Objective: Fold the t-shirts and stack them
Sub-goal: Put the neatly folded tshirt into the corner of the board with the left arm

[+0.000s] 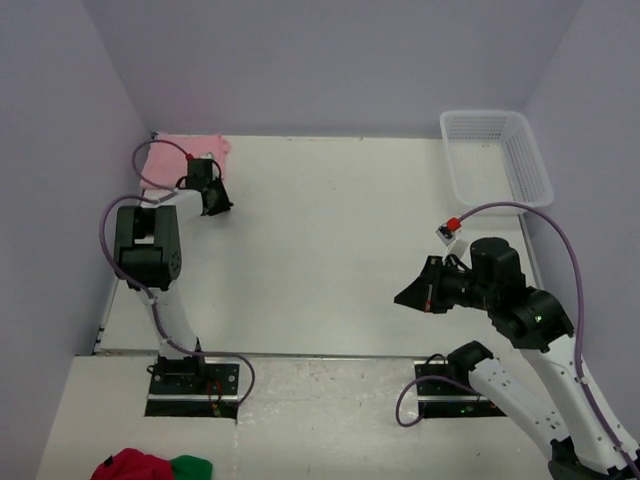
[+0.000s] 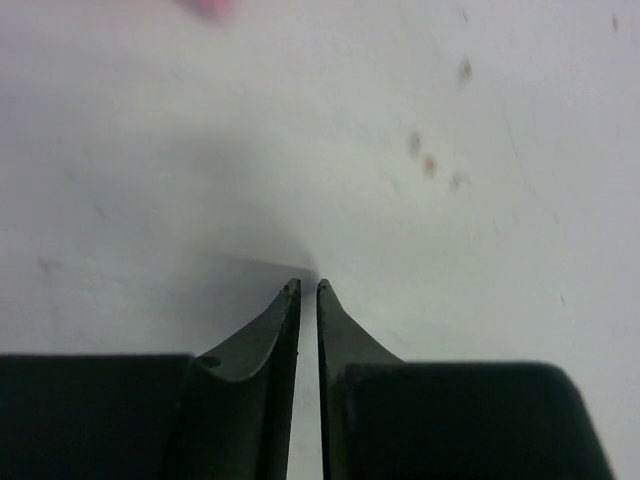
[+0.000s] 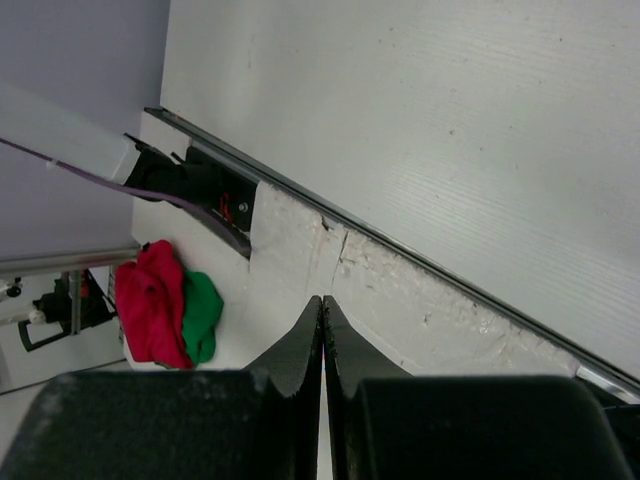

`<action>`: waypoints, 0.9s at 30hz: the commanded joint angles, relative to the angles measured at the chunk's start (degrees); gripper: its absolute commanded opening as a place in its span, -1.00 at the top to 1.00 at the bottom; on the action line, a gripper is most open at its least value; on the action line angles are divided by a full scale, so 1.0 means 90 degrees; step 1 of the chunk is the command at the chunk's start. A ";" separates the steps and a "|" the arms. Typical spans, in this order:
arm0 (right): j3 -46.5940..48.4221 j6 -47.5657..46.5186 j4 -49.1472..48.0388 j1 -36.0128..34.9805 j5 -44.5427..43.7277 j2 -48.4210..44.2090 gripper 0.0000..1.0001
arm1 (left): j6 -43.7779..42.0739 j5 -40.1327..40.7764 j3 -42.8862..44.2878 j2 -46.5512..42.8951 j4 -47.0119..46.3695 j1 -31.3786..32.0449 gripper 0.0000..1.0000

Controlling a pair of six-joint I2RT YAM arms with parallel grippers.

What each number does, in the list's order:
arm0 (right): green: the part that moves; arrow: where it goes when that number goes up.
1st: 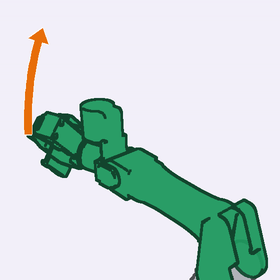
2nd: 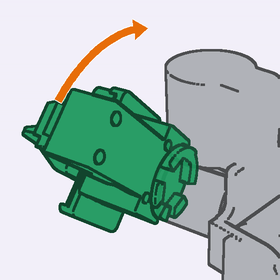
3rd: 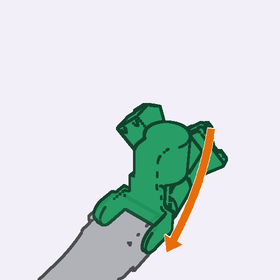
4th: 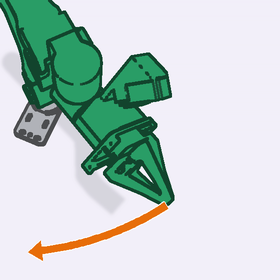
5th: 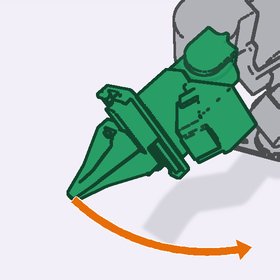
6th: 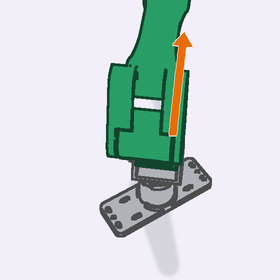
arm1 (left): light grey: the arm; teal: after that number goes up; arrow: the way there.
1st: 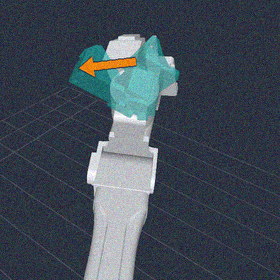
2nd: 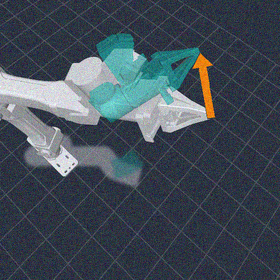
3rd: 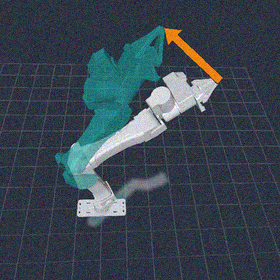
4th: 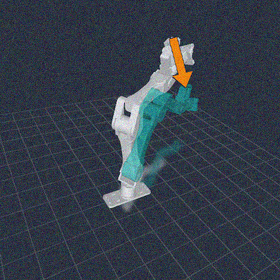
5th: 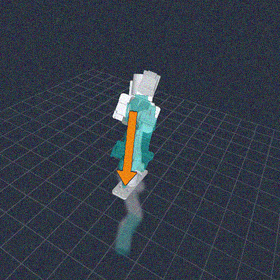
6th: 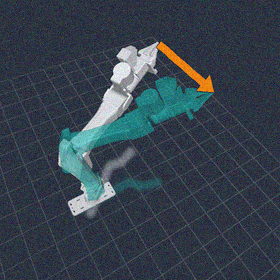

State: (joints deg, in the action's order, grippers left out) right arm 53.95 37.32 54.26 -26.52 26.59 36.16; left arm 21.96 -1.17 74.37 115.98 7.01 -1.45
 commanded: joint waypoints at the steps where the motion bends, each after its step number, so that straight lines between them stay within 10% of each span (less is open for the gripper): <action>1: -0.0135 0.0023 -0.0345 -0.0022 0.0064 -0.0073 1.00 | 0.0450 0.0080 -0.1122 -0.1290 -0.0318 0.0581 0.74; 10: 0.0089 -0.0640 -0.0569 -0.0149 -0.0883 0.0776 0.92 | 0.0491 0.0062 -0.2306 -0.3510 -0.0593 0.1401 0.32; 21: 0.0733 -0.1402 -0.1799 -0.0383 -0.3500 0.3646 0.38 | -0.0036 -0.0182 -0.2149 -0.3776 -0.0514 0.2193 -0.07; 27: 0.1657 -0.1949 -0.2757 -0.0373 -0.3930 0.5478 0.11 | -0.0145 0.0032 -0.2403 -0.3786 -0.0934 0.2202 -1.00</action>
State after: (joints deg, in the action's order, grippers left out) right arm 62.17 23.51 36.82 -29.78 -3.29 79.48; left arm 22.13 -1.85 54.11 83.07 3.16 18.39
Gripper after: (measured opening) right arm 0.438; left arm 0.983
